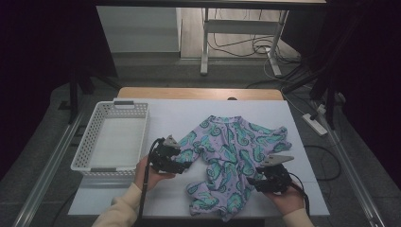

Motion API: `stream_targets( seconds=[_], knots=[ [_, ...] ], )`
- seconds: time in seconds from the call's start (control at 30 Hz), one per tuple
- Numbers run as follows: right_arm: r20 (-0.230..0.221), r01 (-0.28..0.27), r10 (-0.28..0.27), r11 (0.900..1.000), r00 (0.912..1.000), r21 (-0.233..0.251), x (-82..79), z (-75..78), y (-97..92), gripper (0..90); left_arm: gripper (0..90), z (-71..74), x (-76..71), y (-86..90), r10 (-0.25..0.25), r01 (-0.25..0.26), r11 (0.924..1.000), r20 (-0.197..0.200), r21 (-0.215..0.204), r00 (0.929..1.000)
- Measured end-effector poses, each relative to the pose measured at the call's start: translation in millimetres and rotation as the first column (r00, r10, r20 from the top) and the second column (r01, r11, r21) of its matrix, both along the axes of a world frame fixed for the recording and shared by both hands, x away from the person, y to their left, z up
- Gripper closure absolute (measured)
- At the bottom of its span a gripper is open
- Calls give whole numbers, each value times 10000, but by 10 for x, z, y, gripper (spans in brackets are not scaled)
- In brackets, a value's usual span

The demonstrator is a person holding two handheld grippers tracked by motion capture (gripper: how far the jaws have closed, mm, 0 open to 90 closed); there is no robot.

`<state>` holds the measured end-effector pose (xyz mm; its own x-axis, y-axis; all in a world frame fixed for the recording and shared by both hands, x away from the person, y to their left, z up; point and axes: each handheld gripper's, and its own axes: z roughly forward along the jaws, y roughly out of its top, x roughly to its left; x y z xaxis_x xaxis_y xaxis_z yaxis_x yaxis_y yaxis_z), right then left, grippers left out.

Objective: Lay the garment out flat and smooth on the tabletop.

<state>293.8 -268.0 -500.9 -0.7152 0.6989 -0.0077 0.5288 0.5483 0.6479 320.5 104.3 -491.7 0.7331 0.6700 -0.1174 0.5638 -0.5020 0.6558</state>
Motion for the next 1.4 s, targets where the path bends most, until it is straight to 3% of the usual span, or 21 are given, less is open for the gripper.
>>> stream_targets(
  seconds=[0.1, 0.2, 0.27, 0.33, 0.4, 0.5, 0.57, 0.7, 0.97, 1.0, 1.1, 1.23, 1.4],
  knots=[
    [-401, 248, -256, 9995, 9989, -215, 29, -84, 0, 430, 314, -6, 2, -5, -4, 4, 10000, -30, 16, 10000],
    [-419, 206, -241, 9964, 9988, -819, 57, -177, 41, 461, 314, -9, 4, -11, -17, 17, 10000, -45, 56, 10000],
    [-278, 181, -204, 9965, 9994, -817, 67, -189, 49, 550, 314, -9, 2, -14, -24, 24, 10000, -35, 37, 10000],
    [-311, -103, 81, 9974, 9995, -708, 75, -185, 47, 722, 313, -10, 2, -16, -25, 26, 10000, -39, 49, 10000],
    [-223, -263, 244, 9959, 9995, -861, 63, -168, 44, 837, 313, -10, 1, -13, -14, 14, 10000, -35, 48, 10000],
    [-191, -284, 268, 9957, 9995, -881, 52, -109, -21, 869, 313, -2, 0, 1, -16, 16, 10000, -10, 41, 10000],
    [-133, -66, 56, 9974, 9999, -715, 50, -55, -101, 870, 313, -1, 1, 6, 30, -30, 10000, -9, 12, 10000],
    [152, 455, -443, 9947, 9989, -925, 67, 12, -275, 870, 314, 6, -1, 8, 22, -22, 10000, 14, 11, 10000],
    [66, 1299, -1298, 9886, 9915, -763, 184, -29, -530, 864, 313, 7, 4, 7, 49, -49, 10000, 9, 1, 10000],
    [54, 1341, -1341, 9883, 9910, -728, 193, -33, -536, 850, 313, 6, 4, 8, 49, -49, 10000, 9, -1, 10000],
    [367, 1597, -1580, 9859, 9868, -498, 182, 16, -518, 656, 313, 4, 5, 8, 53, -53, 10000, 4, 0, 10000],
    [698, 1226, -1248, 9918, 9897, 351, 102, 170, -397, 557, 313, -2, 8, 1, 47, -47, 10000, -8, 13, 10000],
    [843, -11, -41, 9981, 9964, 617, -1, 258, -24, 509, 313, -11, 10, -17, -14, 14, 10000, -22, 54, 10000]
  ],
)
